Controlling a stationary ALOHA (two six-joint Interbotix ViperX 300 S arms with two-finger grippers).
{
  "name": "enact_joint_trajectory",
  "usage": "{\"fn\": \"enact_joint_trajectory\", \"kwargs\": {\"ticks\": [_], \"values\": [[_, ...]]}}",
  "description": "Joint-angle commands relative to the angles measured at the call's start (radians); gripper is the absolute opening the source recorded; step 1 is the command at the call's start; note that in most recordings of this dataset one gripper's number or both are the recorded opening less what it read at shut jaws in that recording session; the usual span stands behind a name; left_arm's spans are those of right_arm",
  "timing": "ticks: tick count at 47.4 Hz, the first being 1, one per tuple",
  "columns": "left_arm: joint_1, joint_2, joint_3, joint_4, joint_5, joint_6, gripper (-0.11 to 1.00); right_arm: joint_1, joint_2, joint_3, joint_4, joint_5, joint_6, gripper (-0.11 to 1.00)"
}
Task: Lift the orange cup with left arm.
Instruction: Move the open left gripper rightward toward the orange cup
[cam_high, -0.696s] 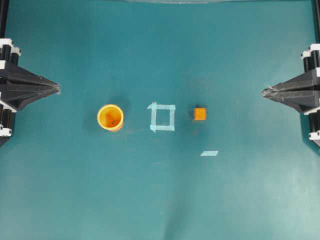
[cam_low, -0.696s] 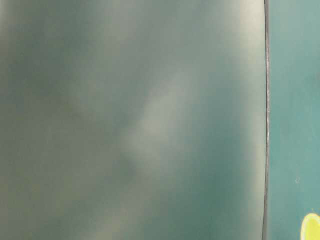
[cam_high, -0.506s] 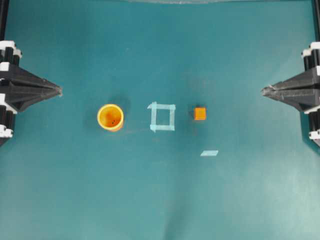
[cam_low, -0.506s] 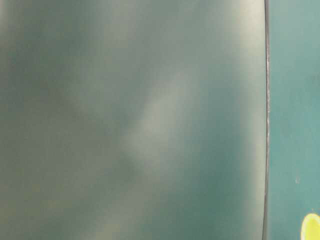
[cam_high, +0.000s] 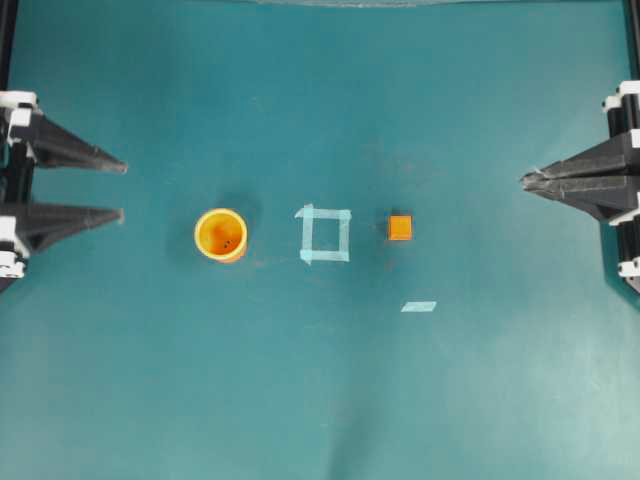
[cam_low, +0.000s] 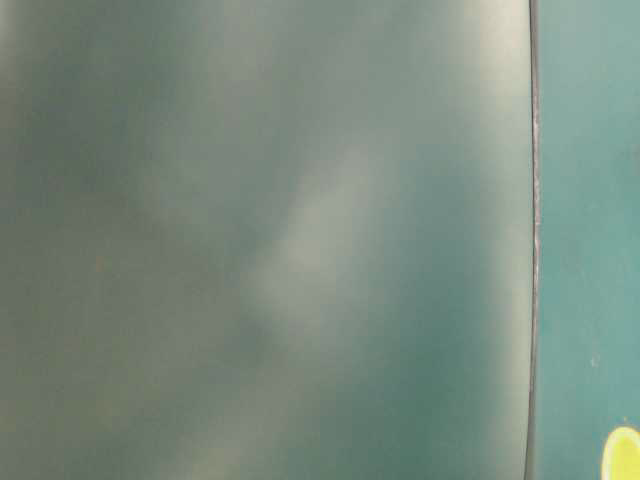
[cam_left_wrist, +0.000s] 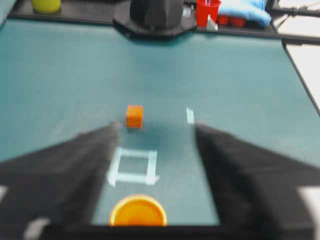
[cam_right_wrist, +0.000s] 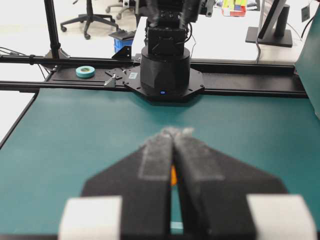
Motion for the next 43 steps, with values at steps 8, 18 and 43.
{"fn": "enact_joint_trajectory", "kwargs": {"ticks": [8, 18, 43], "values": [[-0.002, 0.040, -0.014, 0.003, 0.023, -0.002, 0.79, 0.000, 0.003, -0.028, -0.002, -0.002, -0.002, 0.00], [-0.002, 0.123, 0.009, 0.003, 0.021, -0.002, 0.82, 0.000, 0.005, -0.028, -0.002, -0.002, -0.002, 0.00], [0.014, 0.446, 0.025, 0.003, -0.003, -0.002, 0.86, 0.000, 0.009, -0.025, -0.002, -0.002, -0.002, 0.00]]}}
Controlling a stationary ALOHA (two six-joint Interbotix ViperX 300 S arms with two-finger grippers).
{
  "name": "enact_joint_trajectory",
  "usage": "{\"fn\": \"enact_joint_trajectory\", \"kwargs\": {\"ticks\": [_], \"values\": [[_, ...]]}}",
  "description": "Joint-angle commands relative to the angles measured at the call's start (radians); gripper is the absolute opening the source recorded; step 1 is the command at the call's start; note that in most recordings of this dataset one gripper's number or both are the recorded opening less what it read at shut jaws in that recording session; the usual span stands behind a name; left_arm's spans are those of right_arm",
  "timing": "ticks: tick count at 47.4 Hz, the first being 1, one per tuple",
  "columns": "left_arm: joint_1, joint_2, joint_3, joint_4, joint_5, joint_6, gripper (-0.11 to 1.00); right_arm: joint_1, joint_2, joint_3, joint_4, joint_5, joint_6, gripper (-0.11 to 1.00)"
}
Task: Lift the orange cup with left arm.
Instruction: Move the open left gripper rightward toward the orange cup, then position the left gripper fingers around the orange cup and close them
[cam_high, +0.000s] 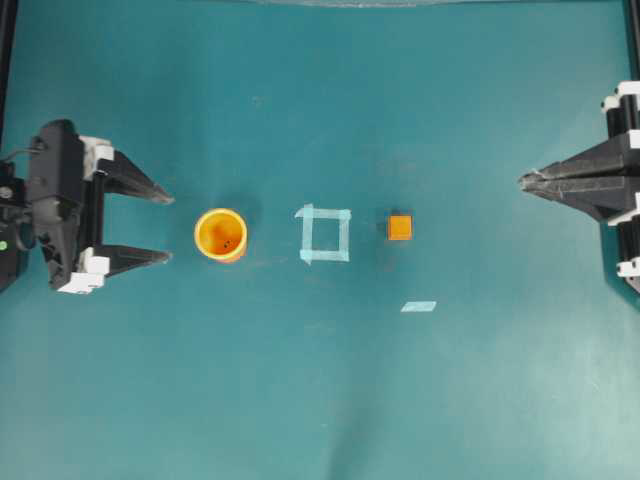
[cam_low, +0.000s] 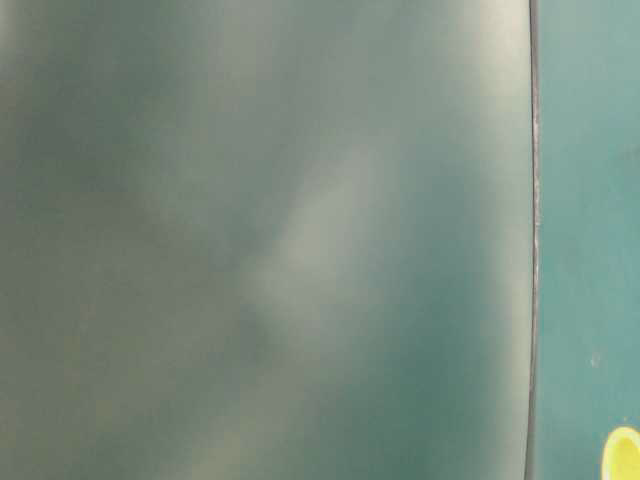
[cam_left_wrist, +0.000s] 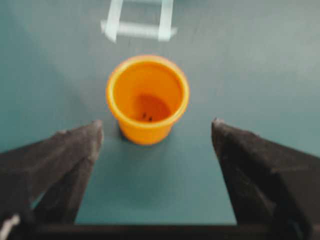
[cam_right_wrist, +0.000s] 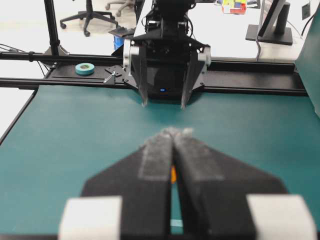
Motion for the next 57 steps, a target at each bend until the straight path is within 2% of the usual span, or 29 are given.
{"fn": "enact_joint_trajectory", "kwargs": {"ticks": [1, 18, 31, 42, 57], "values": [[0.011, 0.048, -0.005, 0.003, -0.018, -0.002, 0.86, -0.002, 0.006, -0.023, -0.002, -0.005, 0.002, 0.00], [0.055, 0.213, 0.034, 0.003, -0.176, -0.003, 0.86, -0.002, 0.012, -0.023, -0.002, -0.005, 0.000, 0.00], [0.054, 0.321, 0.028, 0.002, -0.265, -0.014, 0.86, 0.000, 0.014, -0.021, -0.002, -0.005, 0.000, 0.00], [0.043, 0.425, -0.003, 0.002, -0.354, -0.017, 0.86, 0.000, 0.014, -0.021, -0.002, -0.005, 0.000, 0.00], [0.011, 0.548, -0.087, 0.003, -0.365, -0.017, 0.86, 0.000, 0.020, -0.020, -0.002, -0.005, 0.000, 0.00]]}}
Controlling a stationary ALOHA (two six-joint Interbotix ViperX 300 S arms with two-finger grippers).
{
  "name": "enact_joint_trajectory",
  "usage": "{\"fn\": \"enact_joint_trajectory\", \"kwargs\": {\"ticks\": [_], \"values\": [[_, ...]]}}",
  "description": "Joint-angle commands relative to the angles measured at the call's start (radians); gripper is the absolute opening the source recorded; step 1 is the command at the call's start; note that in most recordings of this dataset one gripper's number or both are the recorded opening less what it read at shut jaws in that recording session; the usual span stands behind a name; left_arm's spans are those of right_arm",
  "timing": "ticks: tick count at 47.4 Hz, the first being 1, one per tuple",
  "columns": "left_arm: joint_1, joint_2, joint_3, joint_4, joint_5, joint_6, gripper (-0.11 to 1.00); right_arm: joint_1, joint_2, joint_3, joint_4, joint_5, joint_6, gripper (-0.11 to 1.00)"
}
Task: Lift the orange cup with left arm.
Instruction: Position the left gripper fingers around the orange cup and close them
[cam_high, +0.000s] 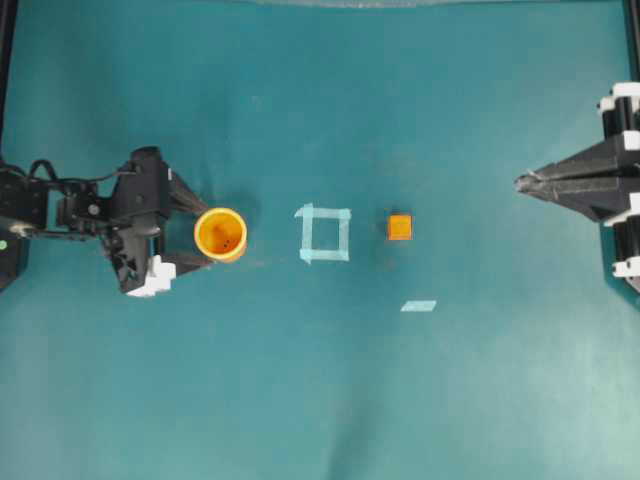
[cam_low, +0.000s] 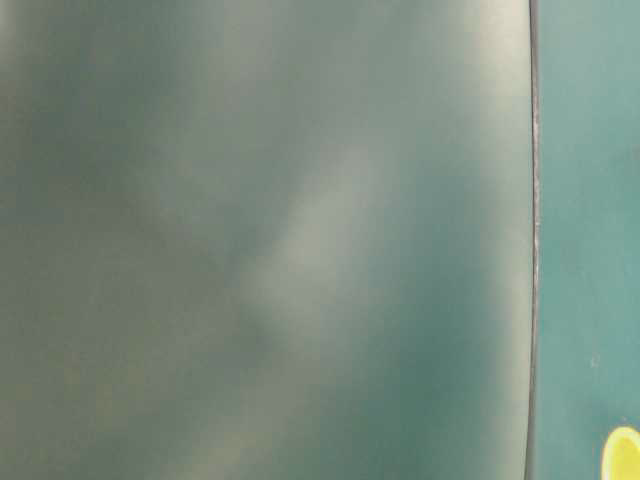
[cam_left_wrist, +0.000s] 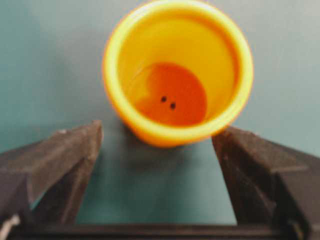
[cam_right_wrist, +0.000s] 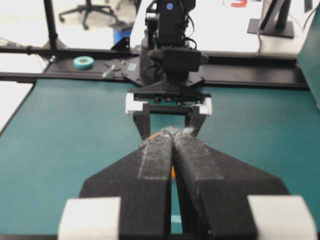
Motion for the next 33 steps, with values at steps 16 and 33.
{"fn": "enact_joint_trajectory", "kwargs": {"ticks": [16, 33], "values": [[-0.009, 0.046, -0.069, 0.003, -0.028, 0.003, 0.86, -0.002, 0.011, -0.021, -0.002, -0.005, 0.000, 0.00], [-0.011, 0.057, -0.089, 0.003, -0.044, 0.006, 0.84, 0.000, 0.012, -0.020, -0.002, -0.003, 0.000, 0.00]]}}
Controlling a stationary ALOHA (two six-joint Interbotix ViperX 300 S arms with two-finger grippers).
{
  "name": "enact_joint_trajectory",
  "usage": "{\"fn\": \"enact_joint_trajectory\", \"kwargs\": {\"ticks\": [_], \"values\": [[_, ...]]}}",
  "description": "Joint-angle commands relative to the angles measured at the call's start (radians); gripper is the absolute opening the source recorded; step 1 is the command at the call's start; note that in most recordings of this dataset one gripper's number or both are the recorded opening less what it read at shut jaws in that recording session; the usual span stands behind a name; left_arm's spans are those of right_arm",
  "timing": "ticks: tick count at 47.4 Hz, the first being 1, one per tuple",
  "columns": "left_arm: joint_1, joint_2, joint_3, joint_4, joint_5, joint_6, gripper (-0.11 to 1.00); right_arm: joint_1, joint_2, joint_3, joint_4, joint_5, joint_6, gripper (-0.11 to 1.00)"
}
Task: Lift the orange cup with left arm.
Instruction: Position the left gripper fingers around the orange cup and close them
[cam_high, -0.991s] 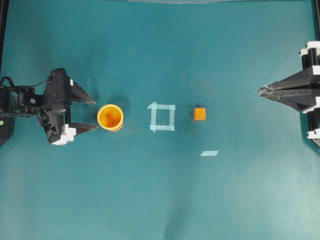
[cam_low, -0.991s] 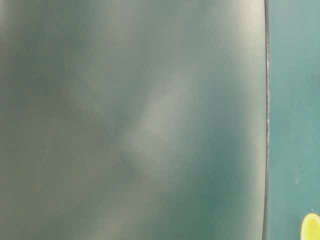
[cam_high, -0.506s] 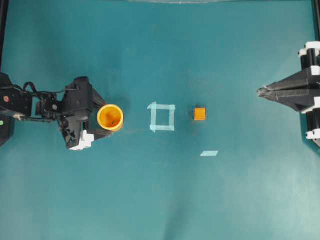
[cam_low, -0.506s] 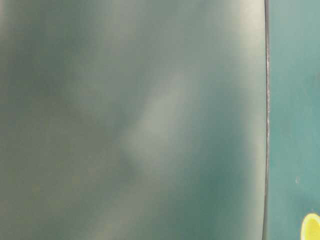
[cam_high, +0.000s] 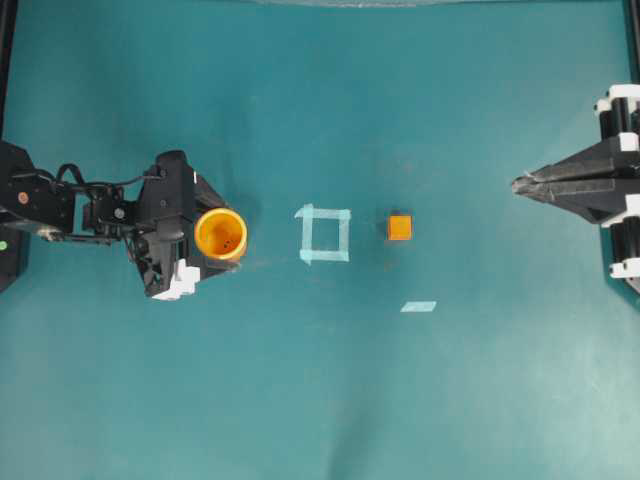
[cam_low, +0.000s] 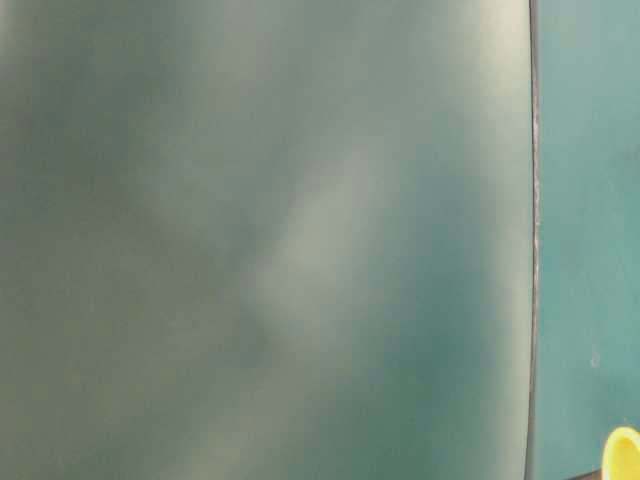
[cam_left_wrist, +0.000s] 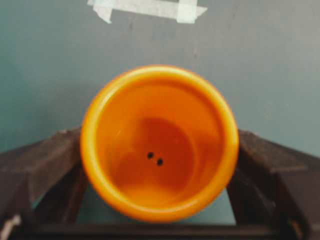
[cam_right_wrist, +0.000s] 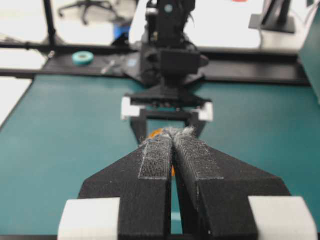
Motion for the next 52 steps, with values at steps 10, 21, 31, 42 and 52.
{"fn": "enact_joint_trajectory", "kwargs": {"ticks": [10, 21, 31, 42, 52], "values": [[-0.003, -0.006, -0.021, 0.002, 0.005, 0.002, 0.69, 0.000, 0.003, -0.020, -0.002, 0.009, 0.000, 0.00], [-0.006, -0.012, -0.029, 0.002, 0.008, 0.002, 0.69, 0.000, 0.003, -0.021, -0.002, 0.015, 0.002, 0.00], [-0.011, -0.063, -0.043, 0.002, 0.060, 0.014, 0.69, 0.000, 0.003, -0.021, -0.002, 0.017, 0.000, 0.00], [-0.011, -0.146, -0.075, 0.002, 0.179, 0.017, 0.69, 0.000, 0.003, -0.021, -0.002, 0.017, 0.000, 0.00], [-0.011, -0.212, -0.109, 0.002, 0.273, 0.021, 0.69, 0.000, 0.003, -0.023, -0.002, 0.017, 0.002, 0.00]]}}
